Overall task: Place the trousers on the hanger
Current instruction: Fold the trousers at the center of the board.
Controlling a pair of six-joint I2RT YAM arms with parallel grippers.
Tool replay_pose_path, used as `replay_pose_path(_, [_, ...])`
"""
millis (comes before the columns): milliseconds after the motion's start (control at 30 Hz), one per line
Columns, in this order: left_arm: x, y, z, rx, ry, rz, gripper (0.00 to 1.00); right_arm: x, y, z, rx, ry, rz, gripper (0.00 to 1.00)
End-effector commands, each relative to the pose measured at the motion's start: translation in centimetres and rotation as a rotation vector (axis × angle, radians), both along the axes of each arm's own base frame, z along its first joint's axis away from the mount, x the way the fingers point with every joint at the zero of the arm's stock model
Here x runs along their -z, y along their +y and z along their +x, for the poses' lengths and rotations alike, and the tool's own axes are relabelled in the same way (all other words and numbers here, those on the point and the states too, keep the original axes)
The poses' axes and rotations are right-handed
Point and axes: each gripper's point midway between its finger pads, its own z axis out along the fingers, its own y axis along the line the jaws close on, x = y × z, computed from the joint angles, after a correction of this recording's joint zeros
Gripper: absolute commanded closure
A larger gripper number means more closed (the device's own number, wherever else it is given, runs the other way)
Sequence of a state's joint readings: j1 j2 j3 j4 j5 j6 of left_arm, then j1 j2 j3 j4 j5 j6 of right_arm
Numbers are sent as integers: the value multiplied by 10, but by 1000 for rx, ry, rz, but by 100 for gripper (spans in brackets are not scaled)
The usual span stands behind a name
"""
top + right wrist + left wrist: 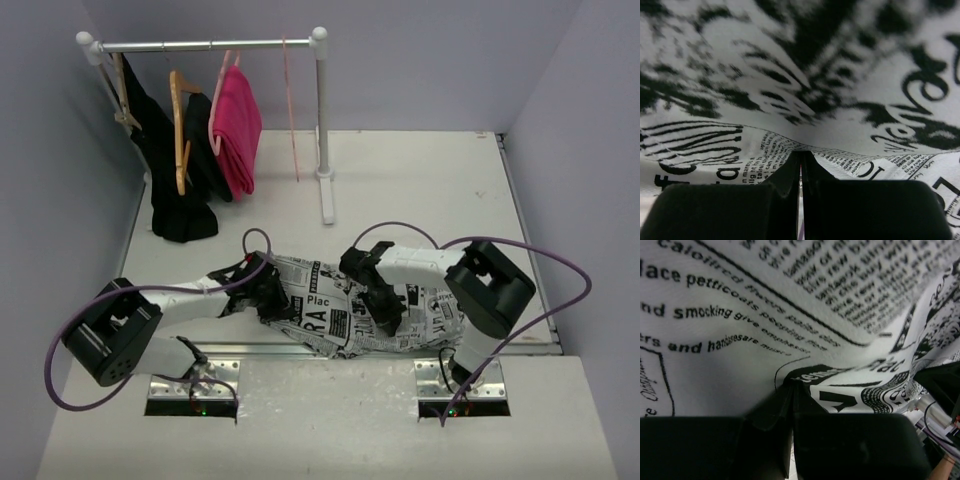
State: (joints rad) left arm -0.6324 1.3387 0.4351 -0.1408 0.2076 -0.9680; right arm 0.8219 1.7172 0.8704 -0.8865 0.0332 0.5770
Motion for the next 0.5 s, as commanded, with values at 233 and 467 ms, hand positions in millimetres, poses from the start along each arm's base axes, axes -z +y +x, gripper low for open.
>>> replay_pose_path(233, [53, 54, -50, -188, 130, 198, 100, 21, -26, 8, -50, 42, -234, 99])
replay_pose_path(467, [31, 58, -35, -380, 61, 92, 99, 13, 11, 89, -59, -104, -110, 100])
